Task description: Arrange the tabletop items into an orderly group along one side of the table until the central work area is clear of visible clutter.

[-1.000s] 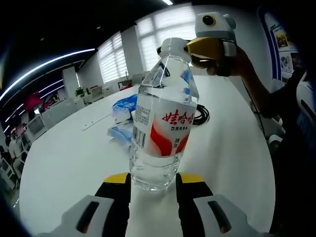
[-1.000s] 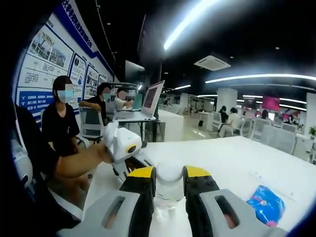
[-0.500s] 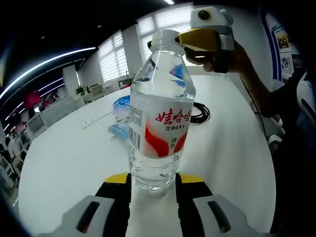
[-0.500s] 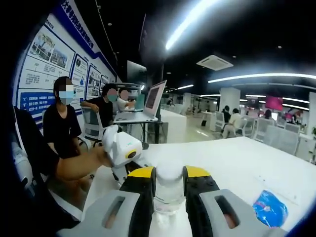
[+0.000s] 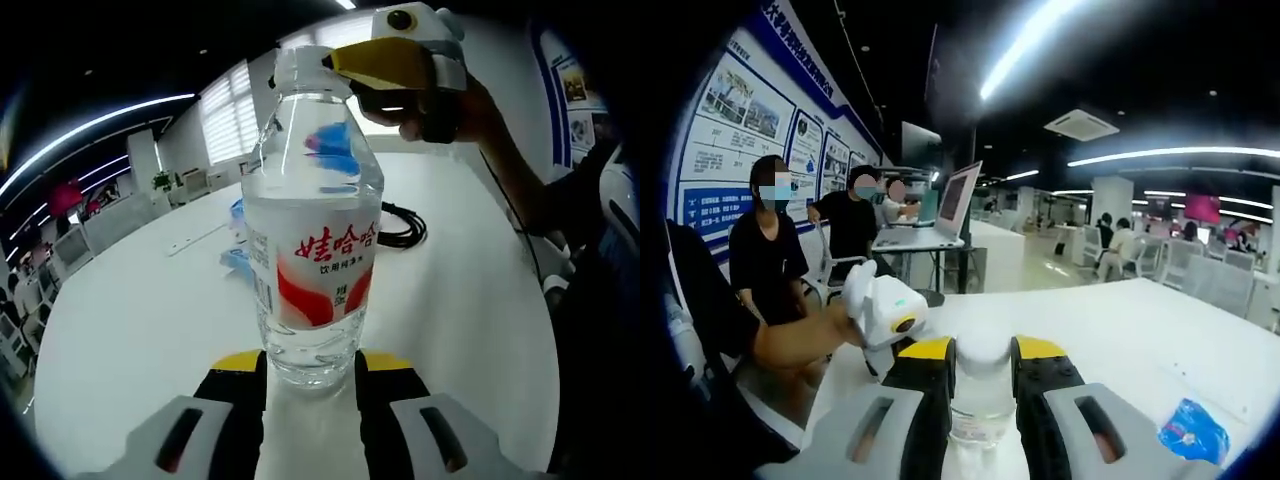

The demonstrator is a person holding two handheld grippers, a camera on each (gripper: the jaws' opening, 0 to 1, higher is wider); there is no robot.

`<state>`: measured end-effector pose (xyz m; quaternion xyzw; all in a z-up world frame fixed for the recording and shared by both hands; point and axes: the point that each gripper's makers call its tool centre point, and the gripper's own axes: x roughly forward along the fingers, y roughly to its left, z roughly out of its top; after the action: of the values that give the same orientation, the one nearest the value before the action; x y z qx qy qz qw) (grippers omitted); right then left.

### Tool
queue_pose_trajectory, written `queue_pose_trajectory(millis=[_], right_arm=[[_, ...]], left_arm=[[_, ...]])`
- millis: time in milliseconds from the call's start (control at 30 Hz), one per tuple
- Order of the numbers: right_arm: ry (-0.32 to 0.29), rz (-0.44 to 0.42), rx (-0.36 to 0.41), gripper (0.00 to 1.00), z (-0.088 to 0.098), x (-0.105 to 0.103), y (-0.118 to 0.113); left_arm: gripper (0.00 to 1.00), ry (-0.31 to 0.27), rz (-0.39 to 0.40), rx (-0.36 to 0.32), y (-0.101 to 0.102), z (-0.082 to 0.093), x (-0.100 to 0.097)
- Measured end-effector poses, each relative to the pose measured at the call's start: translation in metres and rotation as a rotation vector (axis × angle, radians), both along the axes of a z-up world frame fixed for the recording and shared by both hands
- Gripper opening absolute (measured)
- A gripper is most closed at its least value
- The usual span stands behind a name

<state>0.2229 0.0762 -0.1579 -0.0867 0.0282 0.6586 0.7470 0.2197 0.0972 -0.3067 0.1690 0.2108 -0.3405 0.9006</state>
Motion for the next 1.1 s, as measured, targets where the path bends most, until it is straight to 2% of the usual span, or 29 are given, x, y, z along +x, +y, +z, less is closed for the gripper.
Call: queue_pose_trajectory(millis=[533, 1000, 1100], right_arm=[[0.003, 0.014, -0.019, 0.2, -0.001, -0.004, 0.021], [0.043, 0.011, -0.004, 0.2, -0.002, 0.0, 0.022], [0.043, 0.003, -0.017, 0.26, -0.005, 0.001, 0.023]], left_arm=[[0.33, 0.003, -0.003, 0.0, -0.002, -0.003, -0.001], [0.33, -0.001, 0.002, 0.0, -0.001, -0.002, 0.001], [0.35, -0.004, 0.004, 0.0, -0.001, -0.002, 0.001]])
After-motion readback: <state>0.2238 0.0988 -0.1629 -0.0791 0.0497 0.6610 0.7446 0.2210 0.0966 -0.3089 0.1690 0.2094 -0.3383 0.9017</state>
